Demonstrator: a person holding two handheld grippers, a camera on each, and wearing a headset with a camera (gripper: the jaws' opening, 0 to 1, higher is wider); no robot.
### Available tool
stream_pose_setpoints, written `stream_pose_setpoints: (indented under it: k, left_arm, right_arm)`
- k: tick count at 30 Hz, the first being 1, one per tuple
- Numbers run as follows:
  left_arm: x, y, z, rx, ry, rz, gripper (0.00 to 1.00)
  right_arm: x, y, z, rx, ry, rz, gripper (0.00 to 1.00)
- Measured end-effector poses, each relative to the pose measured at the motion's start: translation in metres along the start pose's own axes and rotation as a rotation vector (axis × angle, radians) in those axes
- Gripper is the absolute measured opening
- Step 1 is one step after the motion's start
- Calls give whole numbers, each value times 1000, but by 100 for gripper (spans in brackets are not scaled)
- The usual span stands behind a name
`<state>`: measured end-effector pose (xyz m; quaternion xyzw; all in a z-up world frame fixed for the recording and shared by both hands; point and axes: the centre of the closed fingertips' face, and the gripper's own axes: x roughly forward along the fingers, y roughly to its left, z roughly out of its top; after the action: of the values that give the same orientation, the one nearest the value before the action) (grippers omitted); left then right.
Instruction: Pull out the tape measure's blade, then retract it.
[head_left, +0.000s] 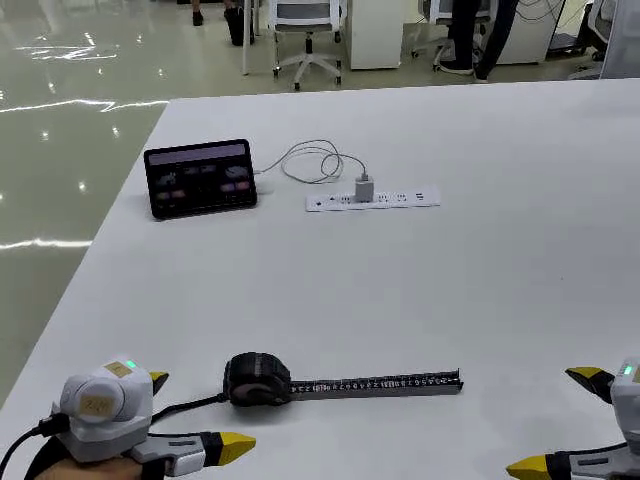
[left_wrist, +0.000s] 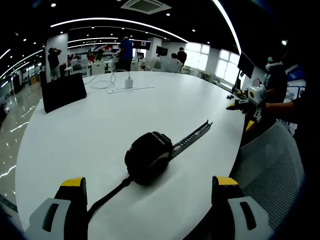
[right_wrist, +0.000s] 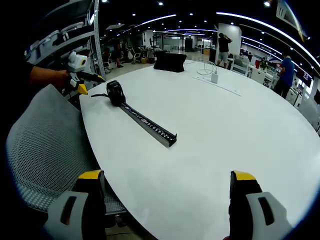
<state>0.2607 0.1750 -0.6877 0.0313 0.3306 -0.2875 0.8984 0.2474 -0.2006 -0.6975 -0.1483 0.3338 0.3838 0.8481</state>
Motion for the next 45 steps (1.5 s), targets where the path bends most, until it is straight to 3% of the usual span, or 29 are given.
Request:
stream_pose_setpoints:
  k: [4,8,10,12,14,20,25,28,32,36,40,42,44,45]
  left_arm:
    - [10,1,7,12,0,23,100]
    - [18,-6,18,-33,-21,14,100]
    - [22,-3,22,12,-27,43,98]
    - [25,-8,22,22,-8,34,98]
    - [27,-12,27,23,-22,24,99]
    - [33,-15,32,-22,-40,35,100]
    - [42,-11,29,-33,-30,85,100]
    - [47,-10,29,-69,-29,109,100]
    - [49,-8,33,-49,-40,173,98]
    - [53,-8,36,-91,-60,213,99]
    - [62,-9,26,-211,-60,236,98]
    - [65,-5,22,-199,-63,261,98]
    - [64,2,24,-143,-72,301,98]
    - [64,1,25,-150,-74,303,98]
  right_arm:
    - [4,1,4,-24,6,18,100]
    - [8,2,6,-39,13,35,100]
    - [10,2,7,-46,15,40,100]
    - [12,1,7,-55,25,41,100]
    - [13,1,9,-61,27,43,100]
    - [17,3,12,-67,26,55,100]
    - [20,3,15,-77,30,63,100]
    - [23,3,18,-82,30,68,100]
    - [28,6,21,-97,35,79,99]
    - [32,9,24,-109,40,93,99]
    - [37,11,29,-108,40,107,99]
    - [40,12,30,-118,43,114,98]
    - [43,14,32,-122,44,123,98]
    - [44,14,33,-125,45,126,98]
